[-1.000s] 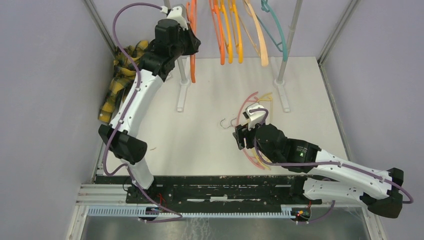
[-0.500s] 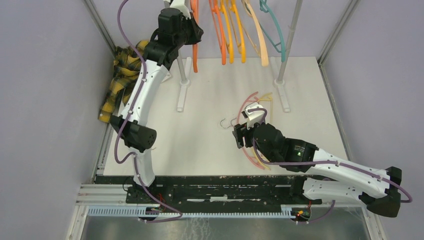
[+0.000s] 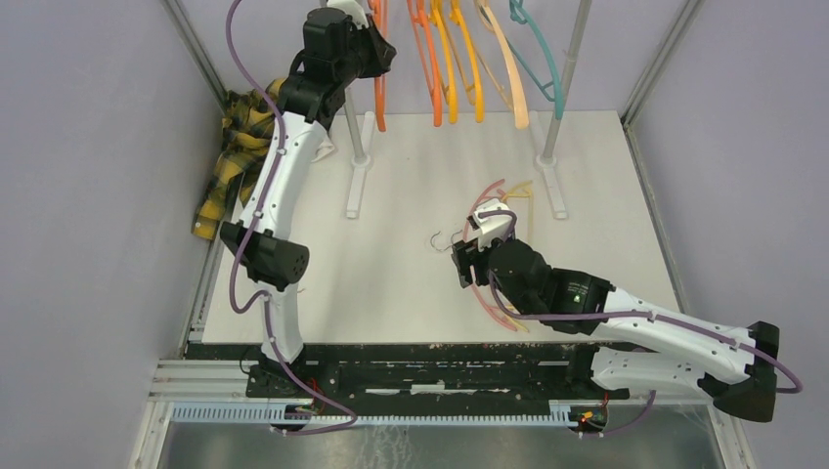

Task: Organize the hangers

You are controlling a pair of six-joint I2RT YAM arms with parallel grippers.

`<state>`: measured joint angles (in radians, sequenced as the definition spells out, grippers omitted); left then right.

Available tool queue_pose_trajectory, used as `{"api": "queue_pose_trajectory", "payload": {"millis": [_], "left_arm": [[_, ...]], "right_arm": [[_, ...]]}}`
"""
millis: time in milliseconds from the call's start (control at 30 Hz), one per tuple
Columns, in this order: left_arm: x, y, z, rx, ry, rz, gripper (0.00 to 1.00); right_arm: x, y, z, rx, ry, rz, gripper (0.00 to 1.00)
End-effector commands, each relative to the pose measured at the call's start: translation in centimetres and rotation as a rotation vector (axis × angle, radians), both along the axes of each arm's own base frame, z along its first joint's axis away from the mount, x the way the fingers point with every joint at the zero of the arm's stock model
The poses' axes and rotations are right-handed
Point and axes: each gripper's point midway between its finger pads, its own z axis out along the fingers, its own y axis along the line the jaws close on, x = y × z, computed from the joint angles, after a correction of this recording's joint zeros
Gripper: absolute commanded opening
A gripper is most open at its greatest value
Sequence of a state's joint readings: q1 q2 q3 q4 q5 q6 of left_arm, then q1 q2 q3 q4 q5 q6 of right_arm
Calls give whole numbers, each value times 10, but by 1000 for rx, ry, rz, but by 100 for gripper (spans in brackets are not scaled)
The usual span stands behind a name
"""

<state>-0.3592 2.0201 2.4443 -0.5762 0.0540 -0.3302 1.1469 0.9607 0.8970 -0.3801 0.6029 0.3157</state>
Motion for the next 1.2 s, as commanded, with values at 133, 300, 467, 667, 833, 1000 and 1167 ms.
{"api": "queue_pose_trajectory", "payload": {"millis": [133, 300, 467, 667, 833, 1000, 1167], "left_arm": [[19, 1, 27, -174, -36, -11, 3], [25, -3, 32, -228, -46, -23, 3], [30, -5, 39, -294, -54, -56, 3], [26, -8, 42, -288, -64, -85, 3], [22, 2, 63, -324, -103, -70, 3], [22, -1, 58, -349, -75, -101, 3], [6, 9, 65, -303, -73, -73, 3]], "right_arm": [[12, 11, 34, 86, -46, -19, 76], [13, 17, 48, 125, -62, -1, 76], [15, 20, 45, 131, -54, -1, 76], [18, 21, 41, 127, -45, -3, 75], [18, 22, 42, 135, -36, -2, 76], [19, 27, 46, 136, -27, 15, 78], [20, 43, 50, 131, -15, 58, 76]]}}
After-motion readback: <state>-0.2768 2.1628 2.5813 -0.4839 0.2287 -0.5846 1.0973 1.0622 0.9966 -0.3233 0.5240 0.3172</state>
